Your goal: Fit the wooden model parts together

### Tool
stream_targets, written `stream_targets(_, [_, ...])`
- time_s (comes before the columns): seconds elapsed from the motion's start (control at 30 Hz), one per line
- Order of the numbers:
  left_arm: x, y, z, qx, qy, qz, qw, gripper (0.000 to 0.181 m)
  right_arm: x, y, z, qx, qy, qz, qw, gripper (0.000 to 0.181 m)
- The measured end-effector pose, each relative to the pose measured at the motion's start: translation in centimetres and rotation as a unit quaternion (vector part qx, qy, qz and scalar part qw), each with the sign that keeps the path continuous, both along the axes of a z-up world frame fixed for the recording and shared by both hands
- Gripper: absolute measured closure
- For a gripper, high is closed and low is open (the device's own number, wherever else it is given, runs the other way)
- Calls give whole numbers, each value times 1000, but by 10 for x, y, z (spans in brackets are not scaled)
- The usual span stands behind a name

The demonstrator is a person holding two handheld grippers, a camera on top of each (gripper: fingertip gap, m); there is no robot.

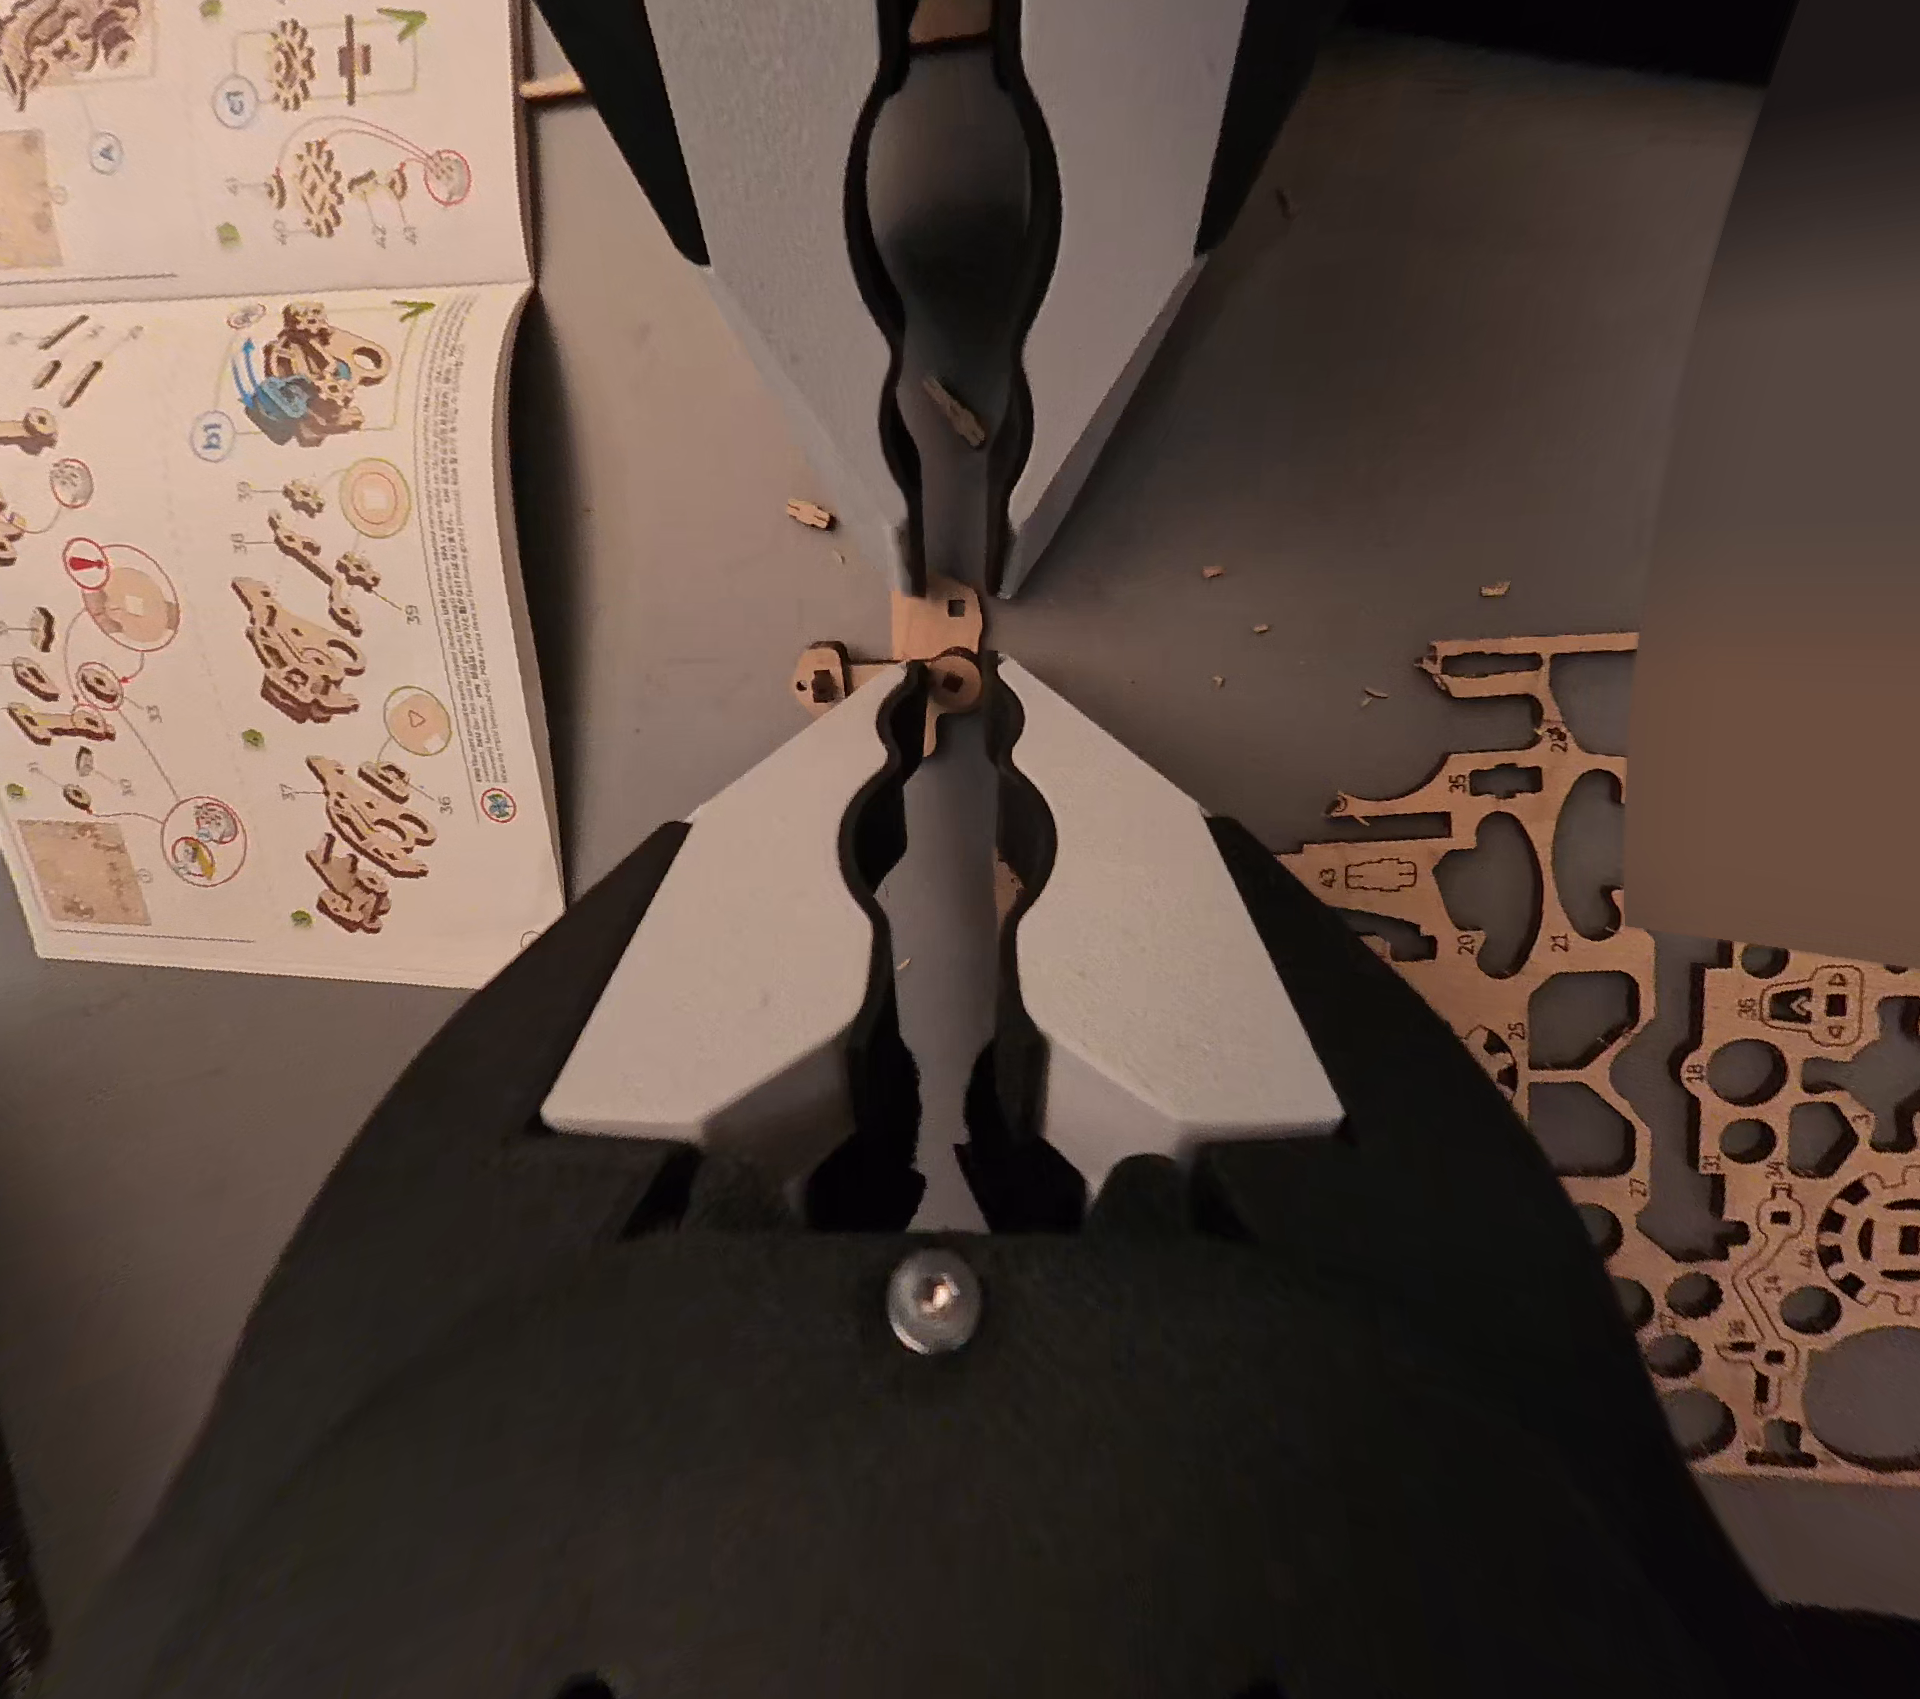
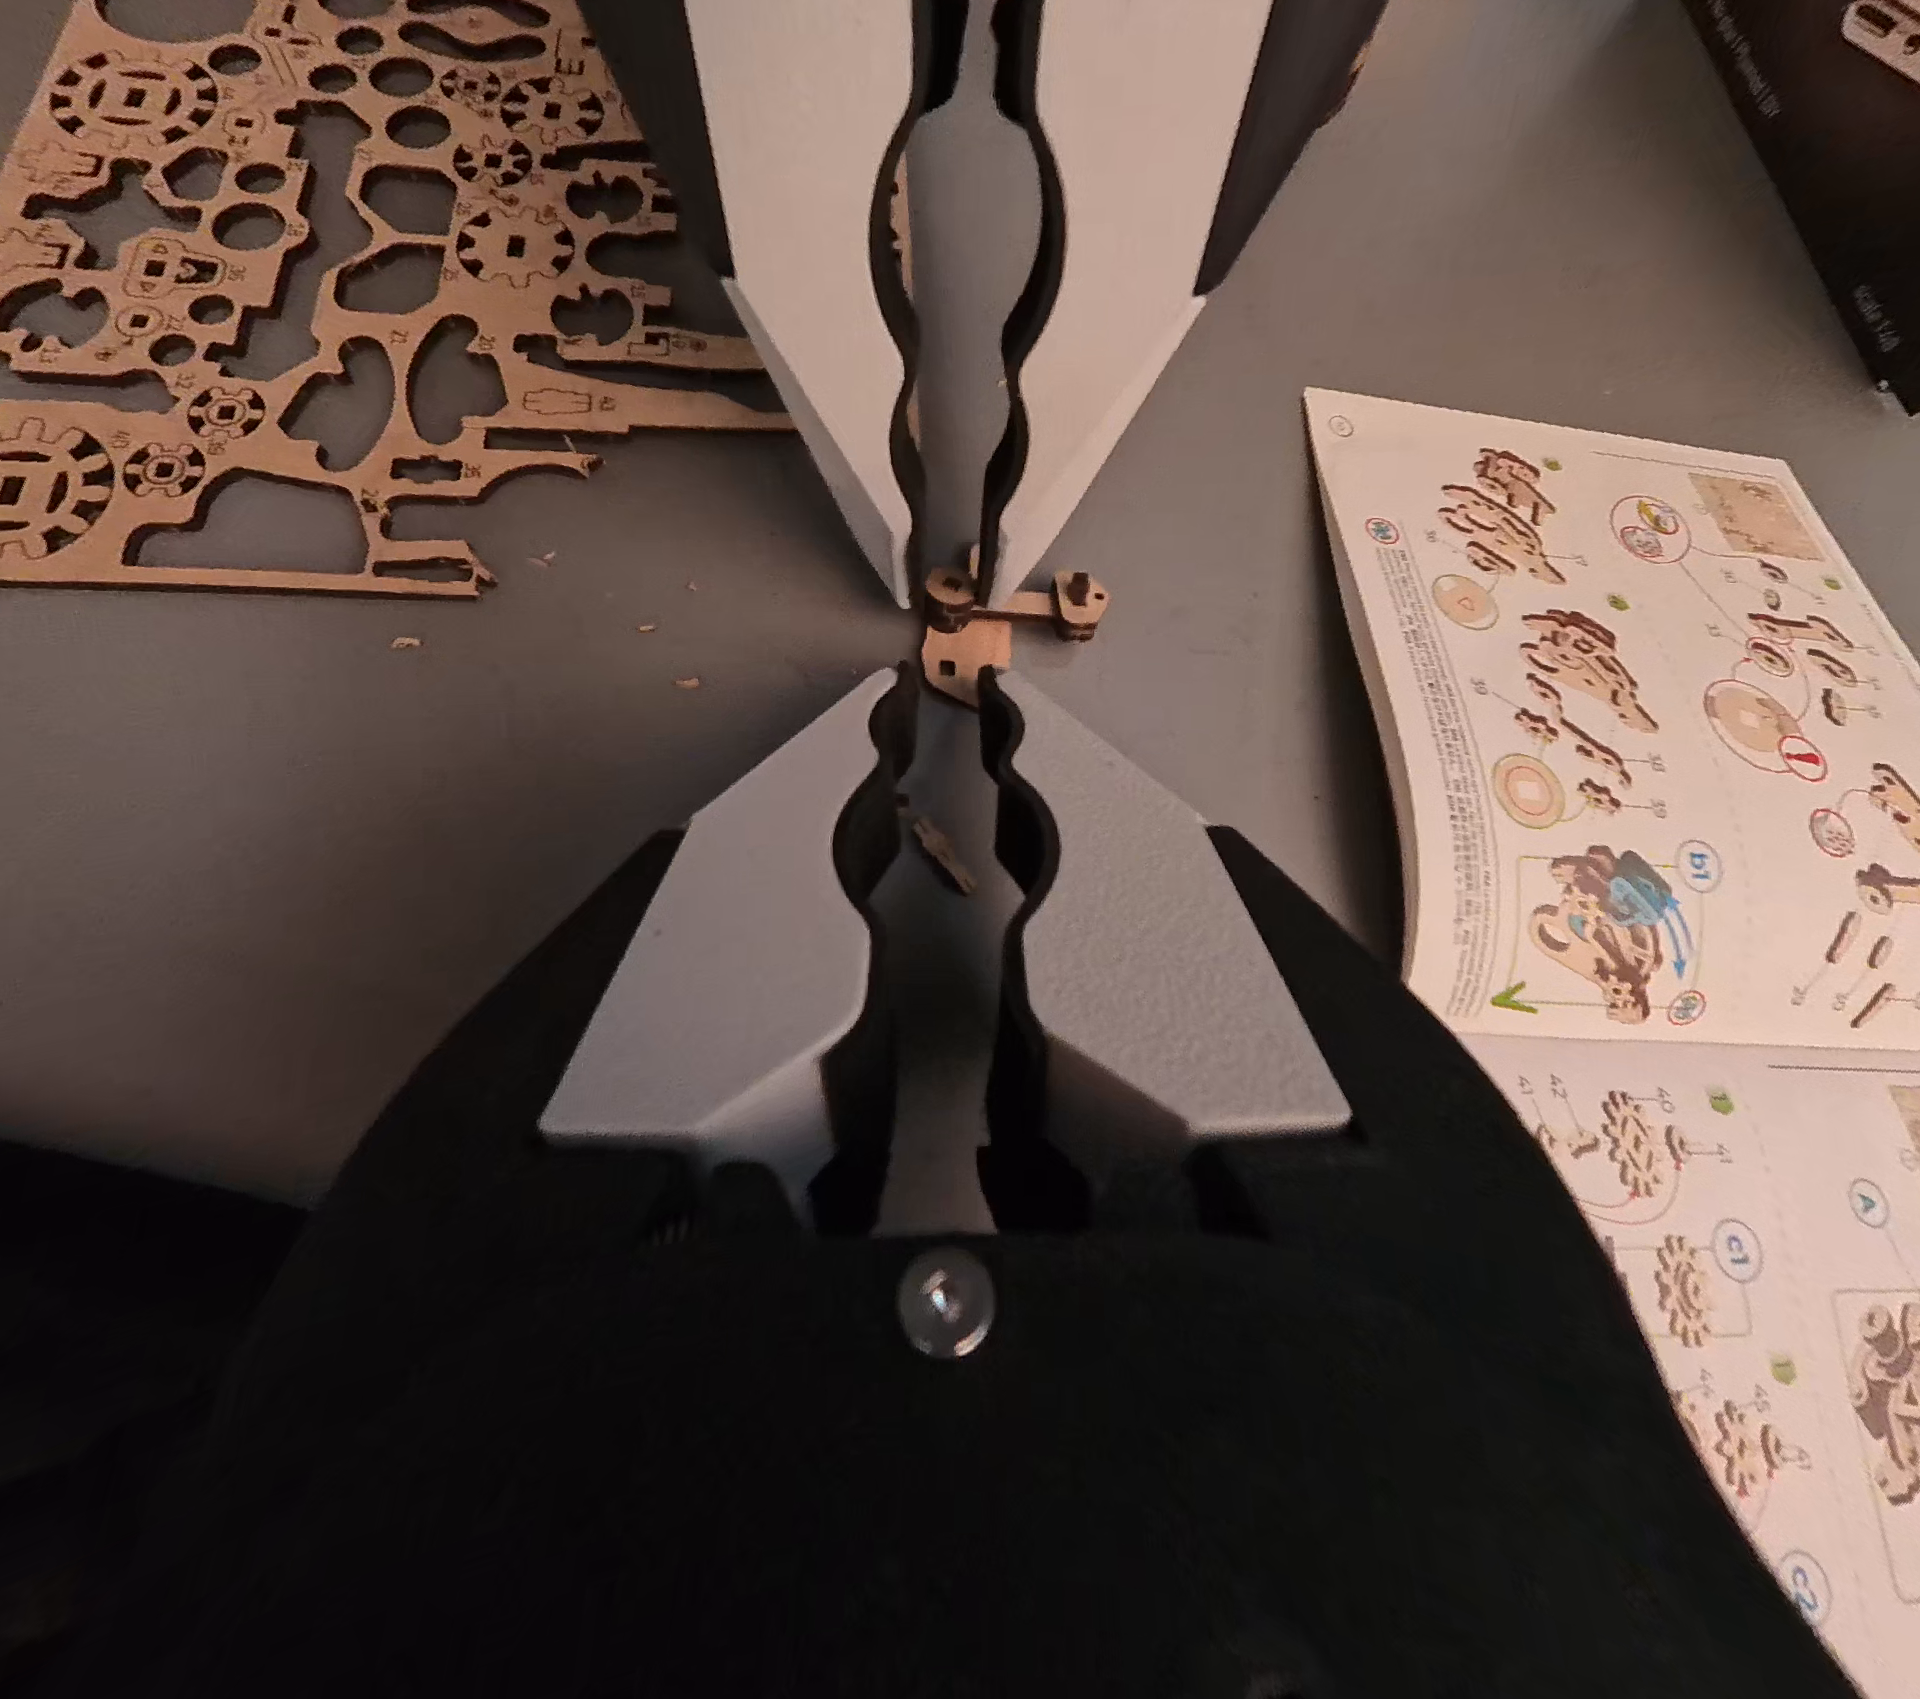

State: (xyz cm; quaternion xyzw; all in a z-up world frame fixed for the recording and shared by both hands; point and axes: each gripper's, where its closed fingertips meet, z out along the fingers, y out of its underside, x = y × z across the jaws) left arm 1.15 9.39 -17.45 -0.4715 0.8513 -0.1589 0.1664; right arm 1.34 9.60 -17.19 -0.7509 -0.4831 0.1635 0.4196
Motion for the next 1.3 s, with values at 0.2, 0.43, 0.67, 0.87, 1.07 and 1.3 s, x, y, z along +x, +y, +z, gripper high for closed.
stream_targets(0.2, [-5,4,-1,30,43,-4,999,173,10,7,35,31,101,-26,994,181])
stream_targets(0.43, [-7,5,-3,68,102,-14,992,173,29,19,60,89,144,-78,982,181])
stream_targets(0.67, [-6,5,-4,74,116,-2,991,173,29,18,62,105,135,-78,982,181])
stream_targets(0.87, [1,-1,20,8,33,41,999,153,28,16,61,106,132,-74,983,181])
stream_targets(1.07, [-21,16,32,10,-38,116,992,164,6,6,34,23,107,-31,994,181])
stream_targets(1.3, [-32,19,23,-33,-98,143,984,167,-7,-2,15,43,-1,35,998,164])
